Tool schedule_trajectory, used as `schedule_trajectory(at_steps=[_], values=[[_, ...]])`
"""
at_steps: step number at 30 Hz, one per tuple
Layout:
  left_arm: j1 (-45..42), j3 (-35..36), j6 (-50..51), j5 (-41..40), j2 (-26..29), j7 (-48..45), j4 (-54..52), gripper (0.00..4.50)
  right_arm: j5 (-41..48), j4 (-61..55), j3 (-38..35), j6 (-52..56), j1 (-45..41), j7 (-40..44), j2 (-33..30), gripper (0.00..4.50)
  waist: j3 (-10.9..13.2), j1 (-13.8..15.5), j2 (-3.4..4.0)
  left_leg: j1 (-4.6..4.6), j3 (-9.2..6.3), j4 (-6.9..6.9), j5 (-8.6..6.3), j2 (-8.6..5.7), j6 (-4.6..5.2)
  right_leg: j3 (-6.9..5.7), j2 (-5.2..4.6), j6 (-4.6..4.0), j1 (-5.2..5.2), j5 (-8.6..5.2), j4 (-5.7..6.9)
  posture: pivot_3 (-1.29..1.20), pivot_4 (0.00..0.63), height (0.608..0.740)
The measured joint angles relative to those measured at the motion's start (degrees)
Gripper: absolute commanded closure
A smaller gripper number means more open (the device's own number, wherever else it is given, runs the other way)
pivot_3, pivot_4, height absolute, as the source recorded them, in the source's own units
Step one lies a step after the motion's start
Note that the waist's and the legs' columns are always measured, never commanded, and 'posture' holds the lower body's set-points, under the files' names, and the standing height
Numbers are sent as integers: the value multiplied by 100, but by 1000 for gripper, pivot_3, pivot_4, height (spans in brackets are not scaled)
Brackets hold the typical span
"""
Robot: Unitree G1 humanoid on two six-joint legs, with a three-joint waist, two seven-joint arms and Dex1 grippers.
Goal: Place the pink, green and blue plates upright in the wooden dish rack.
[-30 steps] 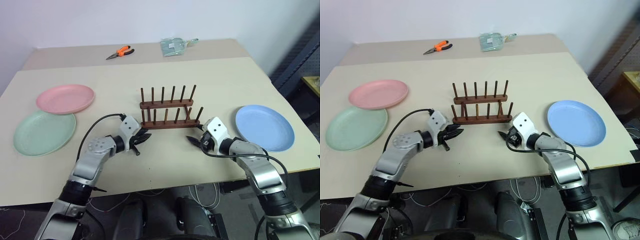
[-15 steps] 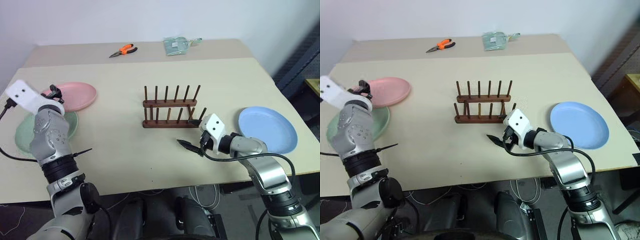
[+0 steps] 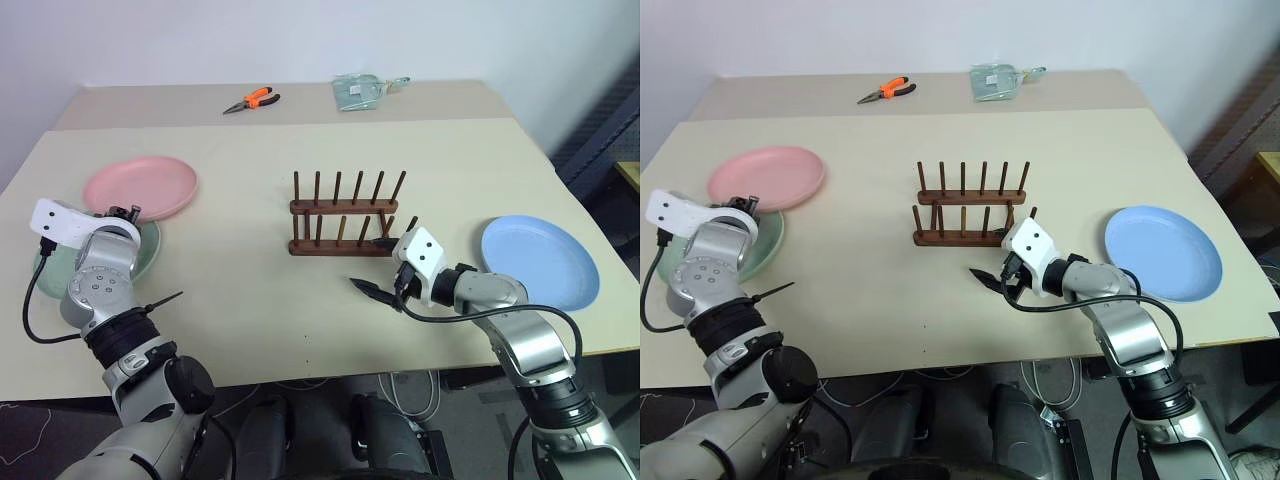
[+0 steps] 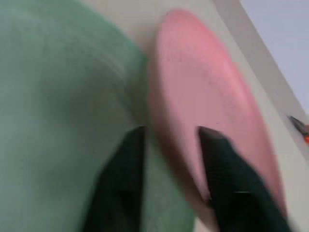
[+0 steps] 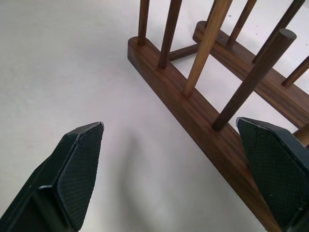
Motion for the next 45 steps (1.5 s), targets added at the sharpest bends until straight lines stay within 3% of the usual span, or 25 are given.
schedule_trajectory(at_steps=[8,11,14,19,23,27,32,33,34,37,41,43,45], values=[[-25,-462,-21,-376,119,-696,-106,4476,146,-319,-283,222,88,119,-430,0,0,10,-5,-4,0,0,0,-2,-1,0,2,-2,0,-1,-6,0,150,738],[-59,-900,-57,-367,284,-1091,-409,4476,322,-778,-461,426,4,295,-716,0,1,8,-6,-5,-1,0,0,-1,-1,0,3,-8,0,-4,-7,0,150,738],[-271,-1690,-26,-259,270,-1505,-789,4476,335,-1045,-392,433,-745,323,-708,0,2,2,-6,-5,0,3,2,-2,-4,0,3,-19,0,-8,-9,0,150,738],[-811,-3372,106,-50,-179,-2091,-1336,4476,-1192,-393,540,-955,-2353,-207,-553,0,1,4,-7,-6,7,-6,3,-22,-5,2,3,-11,3,-3,-20,0,150,738],[-895,-3667,191,-7,-406,-2128,-1426,4476,-2400,707,1012,-1849,-2601,-754,-571,0,2,-22,-4,-7,12,-9,3,-22,-5,4,3,-6,-5,0,-19,0,150,738],[-891,-3841,339,8,-521,-2132,-1493,4500,-3307,1418,1132,-2498,-2715,-1236,-641,1225,3,-29,-3,-7,12,-9,4,-20,-5,4,5,-6,-6,0,-17,0,150,738],[-818,-3851,486,12,-525,-2133,-1570,4500,-3827,1557,1120,-2797,-2715,-1558,-635,3882,4,-34,-3,-7,8,-8,4,-19,-5,4,5,-6,-6,0,-16,0,150,738],[-808,-3840,491,12,-524,-2133,-1576,4172,-3928,1573,1121,-2845,-2714,-1578,-637,4420,4,-34,-3,-7,8,-8,4,-19,-5,5,5,-6,-6,0,-16,0,150,738],[-810,-3834,487,3,-528,-2154,-1619,3823,-4034,1581,1150,-2925,-2711,-1576,-636,4500,4,-33,-4,-7,7,-8,4,-19,-5,5,6,-6,-6,0,-17,0,150,738],[-811,-3825,556,-56,-639,-2208,-1653,2573,-4160,1617,1158,-2989,-2704,-1618,-615,4500,5,-19,-3,-8,6,-6,4,-19,-5,5,5,-6,-4,0,-17,0,150,738],[-870,-3519,419,-247,-873,-2087,-1563,504,-4349,1617,1113,-3036,-2639,-1714,-617,4500,6,-4,-4,-10,4,-6,4,-20,-5,5,5,-7,-4,-1,-20,0,150,738],[-952,-3401,164,-69,-708,-2051,-1473,504,-4289,1582,980,-3002,-2483,-1729,-615,4500,6,-9,-4,-9,5,-7,4,-21,-5,5,7,-7,-5,-1,-19,0,150,738],[-937,-3520,-166,467,-126,-2194,-1354,504,-3850,1487,573,-2846,-2223,-1693,-561,4500,7,-32,-2,-9,10,-10,4,-21,-5,5,10,-6,-5,0,-17,0,150,738]])
